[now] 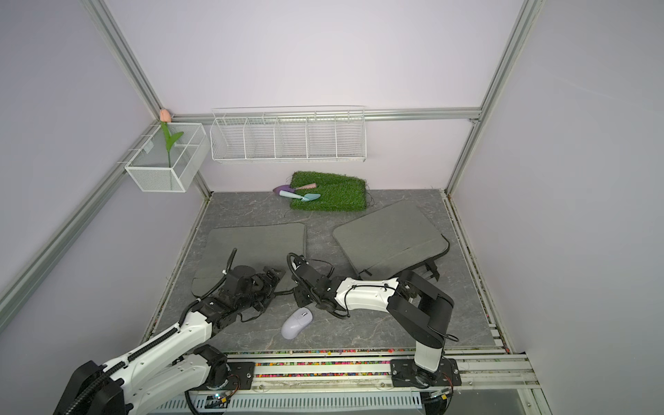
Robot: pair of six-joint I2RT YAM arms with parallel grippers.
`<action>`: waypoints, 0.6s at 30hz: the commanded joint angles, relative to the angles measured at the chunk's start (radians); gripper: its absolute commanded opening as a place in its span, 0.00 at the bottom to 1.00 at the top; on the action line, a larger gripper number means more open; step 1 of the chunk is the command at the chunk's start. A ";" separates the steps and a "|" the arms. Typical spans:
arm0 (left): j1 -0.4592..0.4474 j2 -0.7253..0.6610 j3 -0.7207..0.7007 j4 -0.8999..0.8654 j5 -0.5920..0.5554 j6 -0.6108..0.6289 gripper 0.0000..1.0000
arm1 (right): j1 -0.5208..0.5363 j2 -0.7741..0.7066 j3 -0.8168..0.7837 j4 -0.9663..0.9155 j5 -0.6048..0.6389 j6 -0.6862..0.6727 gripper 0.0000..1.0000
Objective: Put the mouse into the laptop bag
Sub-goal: Unzip the zipper on the zippered laptop bag.
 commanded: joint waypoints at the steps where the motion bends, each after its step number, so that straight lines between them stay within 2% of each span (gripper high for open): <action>1: -0.005 -0.002 -0.009 -0.008 0.025 -0.079 1.00 | -0.013 0.031 0.021 0.041 0.007 0.021 0.06; 11: -0.004 0.180 0.016 0.116 0.047 -0.071 0.95 | 0.002 -0.044 -0.020 0.099 -0.031 0.030 0.06; 16: -0.004 0.258 0.039 0.162 0.044 -0.070 0.85 | 0.016 -0.062 -0.029 0.103 -0.033 0.030 0.06; 18: -0.003 0.273 0.051 0.157 0.033 -0.061 0.73 | 0.018 -0.065 -0.036 0.108 -0.029 0.032 0.06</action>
